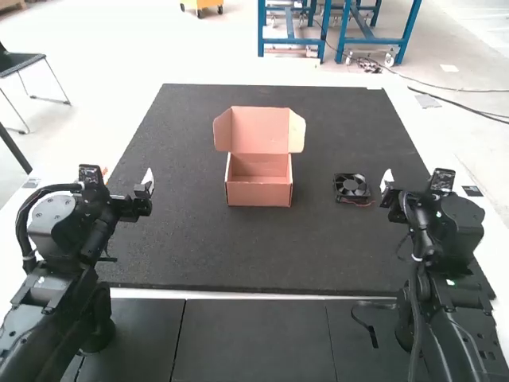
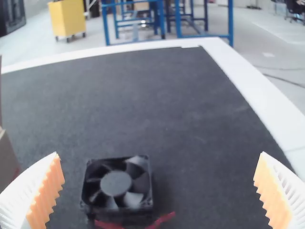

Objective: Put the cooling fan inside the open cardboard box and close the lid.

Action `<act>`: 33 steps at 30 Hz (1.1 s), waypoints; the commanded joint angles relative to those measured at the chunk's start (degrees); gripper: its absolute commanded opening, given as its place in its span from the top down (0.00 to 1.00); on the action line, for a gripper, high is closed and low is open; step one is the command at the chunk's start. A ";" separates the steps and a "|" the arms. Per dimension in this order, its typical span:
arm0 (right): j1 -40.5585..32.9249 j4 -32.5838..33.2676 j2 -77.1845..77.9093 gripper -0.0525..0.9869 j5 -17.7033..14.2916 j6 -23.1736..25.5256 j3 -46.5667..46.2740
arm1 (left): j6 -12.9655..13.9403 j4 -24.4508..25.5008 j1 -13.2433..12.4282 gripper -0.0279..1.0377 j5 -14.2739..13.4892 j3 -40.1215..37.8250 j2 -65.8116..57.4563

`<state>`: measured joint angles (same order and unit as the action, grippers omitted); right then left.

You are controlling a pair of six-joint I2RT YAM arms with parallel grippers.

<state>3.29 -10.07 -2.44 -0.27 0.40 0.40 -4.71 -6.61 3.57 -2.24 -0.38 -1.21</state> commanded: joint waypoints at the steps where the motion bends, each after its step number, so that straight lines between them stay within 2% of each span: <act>1: 0.58 0.84 3.67 0.07 0.10 3.11 -0.49 | -1.79 -3.94 -4.19 0.07 1.71 0.38 1.39; 4: 1.11 4.97 1.82 0.07 -0.17 3.55 -0.40 | -1.88 -0.33 -4.19 0.07 1.27 0.29 1.21; 10: 1.37 6.37 2.52 0.07 -0.08 3.64 -0.40 | -2.67 5.82 -4.19 0.07 1.54 0.29 1.30; 15: 1.37 7.78 2.61 0.07 0.27 3.02 -0.40 | -2.67 7.05 -4.19 0.07 1.45 0.38 1.30; 27: 1.37 7.87 2.61 0.07 0.36 2.85 -0.40 | -2.67 6.96 -4.19 0.07 1.45 0.38 1.21; 28: 1.37 7.52 2.61 0.07 0.36 2.94 -0.40 | -2.85 6.17 -4.19 0.07 1.54 0.29 1.30; 31: 1.19 2.86 2.52 0.07 -0.25 2.94 -0.49 | -3.99 -1.21 -4.28 0.08 1.63 0.12 1.30; 33: 1.46 3.03 2.61 0.07 -0.87 2.94 -0.49 | -3.90 -3.50 -4.19 0.08 1.71 -1.11 1.21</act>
<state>4.01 -6.52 -0.40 -0.34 3.25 0.16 -7.70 -8.56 -0.43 -1.26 -0.36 -0.08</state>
